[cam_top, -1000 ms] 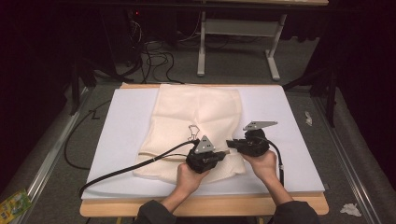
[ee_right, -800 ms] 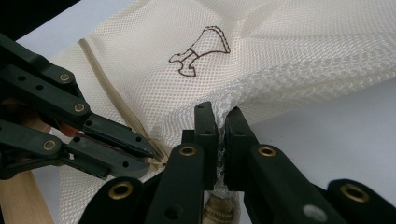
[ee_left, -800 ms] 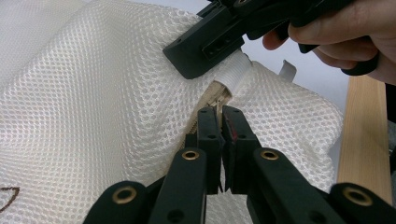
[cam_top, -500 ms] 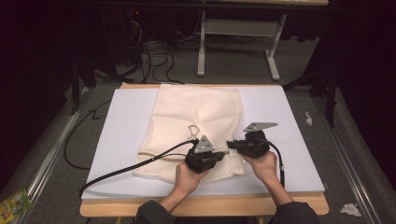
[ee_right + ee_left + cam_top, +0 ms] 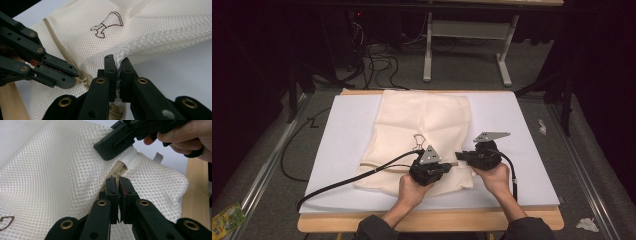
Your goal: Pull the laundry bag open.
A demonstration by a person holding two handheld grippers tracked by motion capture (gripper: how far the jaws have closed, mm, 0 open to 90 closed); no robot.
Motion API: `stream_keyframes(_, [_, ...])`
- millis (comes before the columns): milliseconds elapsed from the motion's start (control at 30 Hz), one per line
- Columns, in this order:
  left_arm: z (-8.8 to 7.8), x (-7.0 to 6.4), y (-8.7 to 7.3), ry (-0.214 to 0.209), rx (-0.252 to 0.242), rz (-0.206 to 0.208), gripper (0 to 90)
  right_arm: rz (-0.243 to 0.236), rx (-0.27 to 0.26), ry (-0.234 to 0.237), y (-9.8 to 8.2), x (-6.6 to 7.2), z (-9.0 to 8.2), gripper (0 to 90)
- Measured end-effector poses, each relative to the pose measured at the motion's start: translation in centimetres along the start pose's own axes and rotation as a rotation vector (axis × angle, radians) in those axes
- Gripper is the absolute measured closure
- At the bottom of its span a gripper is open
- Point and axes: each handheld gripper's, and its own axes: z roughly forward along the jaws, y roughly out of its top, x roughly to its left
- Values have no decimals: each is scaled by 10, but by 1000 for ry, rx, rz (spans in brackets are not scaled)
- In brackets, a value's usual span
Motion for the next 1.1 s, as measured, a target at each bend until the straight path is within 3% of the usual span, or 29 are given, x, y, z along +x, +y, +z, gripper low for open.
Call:
stream_keyframes(667, [0, -1, -4, 1, 14, 12, 870, -19, 12, -9, -5, -1, 2, 883])
stream_keyframes(900, [-4, 1, -5, -4, 15, -8, 871, -45, 20, -12, -3, 4, 3, 884])
stream_keyframes(1100, [-4, 3, -5, -3, 13, -14, 871, -28, 16, -5, -4, 1, 2, 883])
